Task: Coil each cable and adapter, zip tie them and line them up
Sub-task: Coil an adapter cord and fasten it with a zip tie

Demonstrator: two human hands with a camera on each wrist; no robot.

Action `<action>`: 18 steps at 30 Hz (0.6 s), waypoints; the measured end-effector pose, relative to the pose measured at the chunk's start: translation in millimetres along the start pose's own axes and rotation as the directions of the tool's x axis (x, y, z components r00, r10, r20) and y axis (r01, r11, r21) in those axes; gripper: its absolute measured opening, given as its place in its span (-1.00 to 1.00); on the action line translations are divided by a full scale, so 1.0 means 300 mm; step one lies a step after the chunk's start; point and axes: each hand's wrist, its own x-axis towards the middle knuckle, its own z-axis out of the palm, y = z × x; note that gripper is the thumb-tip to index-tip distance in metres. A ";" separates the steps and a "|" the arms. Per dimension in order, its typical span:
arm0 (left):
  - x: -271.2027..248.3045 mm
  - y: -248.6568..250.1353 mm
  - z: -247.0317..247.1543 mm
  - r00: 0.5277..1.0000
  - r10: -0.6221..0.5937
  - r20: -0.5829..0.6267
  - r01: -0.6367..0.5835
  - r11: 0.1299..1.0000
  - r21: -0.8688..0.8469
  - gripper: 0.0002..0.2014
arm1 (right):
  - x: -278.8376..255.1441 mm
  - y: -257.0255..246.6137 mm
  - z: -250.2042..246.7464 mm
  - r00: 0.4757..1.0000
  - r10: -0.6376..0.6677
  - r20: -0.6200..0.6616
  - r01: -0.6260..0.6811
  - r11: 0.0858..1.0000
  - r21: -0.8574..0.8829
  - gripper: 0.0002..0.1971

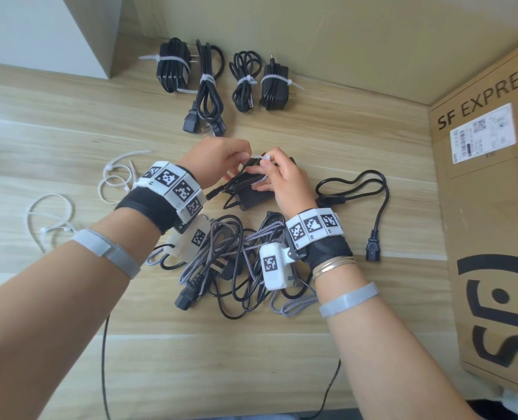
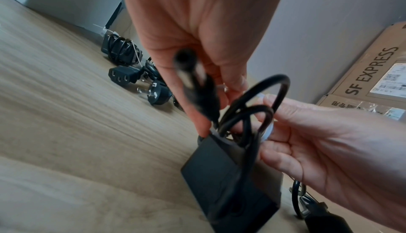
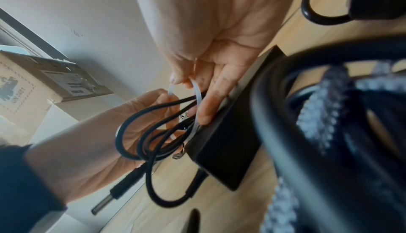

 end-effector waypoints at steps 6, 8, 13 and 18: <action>0.001 -0.002 0.000 1.000 -0.010 -0.006 0.010 1.000 0.008 -0.80 | 0.002 -0.002 -0.001 1.000 -0.002 0.004 0.002 1.000 -0.012 -0.76; 0.000 -0.002 0.000 1.000 -0.006 -0.002 0.006 0.999 0.032 -0.80 | 0.004 -0.002 -0.001 1.000 -0.002 0.009 0.002 1.000 -0.015 -0.76; 0.000 -0.002 0.000 1.000 -0.013 -0.015 0.014 0.998 0.061 -0.78 | 0.003 -0.002 -0.004 1.000 -0.012 -0.003 0.011 1.000 -0.017 -0.80; 0.003 -0.011 0.003 0.999 -0.022 -0.025 0.023 0.999 0.027 -0.79 | 0.005 0.002 0.002 1.000 -0.017 -0.012 0.017 1.000 0.003 -0.79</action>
